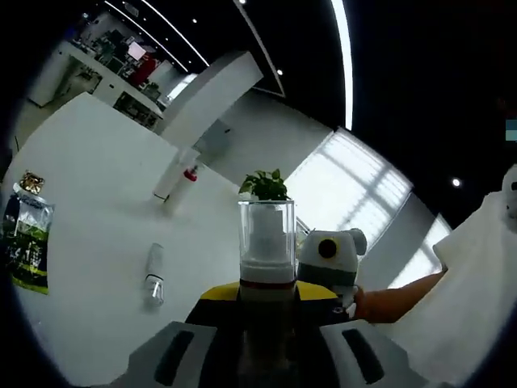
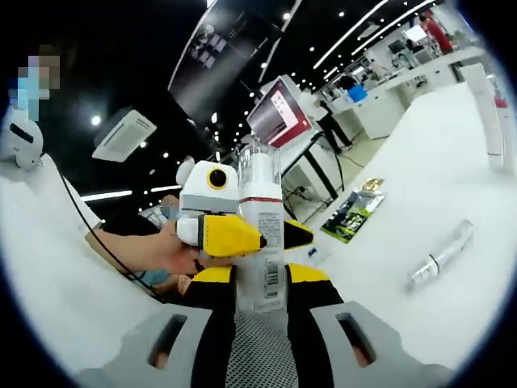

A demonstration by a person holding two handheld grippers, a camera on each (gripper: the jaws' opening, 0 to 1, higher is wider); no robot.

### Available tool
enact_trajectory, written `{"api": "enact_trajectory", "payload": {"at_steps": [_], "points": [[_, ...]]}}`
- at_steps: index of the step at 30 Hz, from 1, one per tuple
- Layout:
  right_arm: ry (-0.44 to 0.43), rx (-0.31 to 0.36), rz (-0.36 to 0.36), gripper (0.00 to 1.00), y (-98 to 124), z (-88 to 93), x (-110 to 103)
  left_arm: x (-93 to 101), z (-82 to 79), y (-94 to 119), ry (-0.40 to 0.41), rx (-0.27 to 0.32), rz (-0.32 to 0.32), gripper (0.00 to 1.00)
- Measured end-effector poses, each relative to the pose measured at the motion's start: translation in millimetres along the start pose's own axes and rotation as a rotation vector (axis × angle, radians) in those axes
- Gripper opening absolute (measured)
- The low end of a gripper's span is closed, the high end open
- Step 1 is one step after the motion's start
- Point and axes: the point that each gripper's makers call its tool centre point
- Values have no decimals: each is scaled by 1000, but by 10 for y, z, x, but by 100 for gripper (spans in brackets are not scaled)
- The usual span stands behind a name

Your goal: Arrange the skincare products in the storage area until every visible bottle or jar stands upright without overlapping.

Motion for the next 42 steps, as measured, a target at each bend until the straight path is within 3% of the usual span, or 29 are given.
{"api": "enact_trajectory", "payload": {"at_steps": [3, 9, 11, 16, 20, 23, 25, 28, 31, 35, 39, 42], "points": [[-25, -42, -27, 21, -58, 87, -53, -3, -62, 25, 22, 32, 7, 23], [-57, 14, -69, 20, 13, -3, -73, 73, -78, 12, 65, 36, 65, 23], [-90, 15, -84, 20, 12, -3, -92, 82, -60, 9, 61, 23, 74, 23], [-81, 32, -83, 20, -1, -36, -104, 99, 85, -25, -19, -46, 61, 23], [-19, 0, -45, 21, -40, 16, -78, 49, 87, -1, -35, -52, 34, 23], [3, -13, -7, 23, -31, 15, -18, 33, 26, 24, -92, -10, 6, 23], [44, -69, 39, 28, 29, 74, 27, 46, -22, 53, -95, 18, 10, 23], [101, -148, 55, 33, 121, 155, 16, 2, -102, 88, -108, 59, -9, 23], [78, -83, 86, 36, 245, 10, -4, -31, -134, 90, -125, 79, -32, 23], [99, -8, 158, 39, 390, -259, 63, -59, -71, 61, -158, 44, -49, 23], [151, -5, 176, 39, 328, -456, 41, -63, 55, 10, -237, -21, -63, 23], [155, 1, 151, 39, 213, -536, 10, -36, 151, -18, -280, -65, -59, 23]]}}
Point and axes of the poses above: the point that each gripper's makers call its tool centre point, and the gripper's own axes: y roughly backward along the fingers, x roughly to its right, z roughly out of its underside, and after that the axes turned 12 degrees about y, right-handed
